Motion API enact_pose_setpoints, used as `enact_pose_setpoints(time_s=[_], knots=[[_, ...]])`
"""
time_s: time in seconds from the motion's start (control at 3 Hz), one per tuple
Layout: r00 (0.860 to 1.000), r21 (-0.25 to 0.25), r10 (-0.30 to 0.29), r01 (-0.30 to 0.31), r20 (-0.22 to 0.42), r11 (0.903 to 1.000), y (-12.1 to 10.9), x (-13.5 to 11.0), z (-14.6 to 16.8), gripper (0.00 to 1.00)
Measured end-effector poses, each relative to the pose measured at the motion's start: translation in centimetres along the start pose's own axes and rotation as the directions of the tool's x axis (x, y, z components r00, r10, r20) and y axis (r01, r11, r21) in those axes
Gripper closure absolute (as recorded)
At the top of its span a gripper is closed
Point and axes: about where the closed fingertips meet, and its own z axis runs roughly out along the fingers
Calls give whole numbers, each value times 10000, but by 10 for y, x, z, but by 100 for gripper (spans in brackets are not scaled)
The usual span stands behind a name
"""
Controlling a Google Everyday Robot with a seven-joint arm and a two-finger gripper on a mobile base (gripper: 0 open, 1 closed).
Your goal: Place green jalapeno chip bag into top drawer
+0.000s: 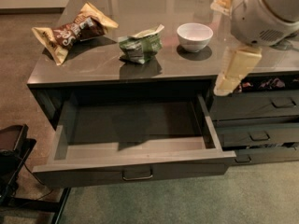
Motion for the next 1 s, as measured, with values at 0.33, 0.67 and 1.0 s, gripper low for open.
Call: enact_pose_setpoints(time_s=[0.33,0.67,1.0], knots=[[9893,1090,-1276,1196,702,9868,-41,-41,16,0],[9674,1707,-2288,2086,1083,9630,-75,-78,41,0],[9396,1948,-3214,2956,1174,9352,-107,-117,73,0]])
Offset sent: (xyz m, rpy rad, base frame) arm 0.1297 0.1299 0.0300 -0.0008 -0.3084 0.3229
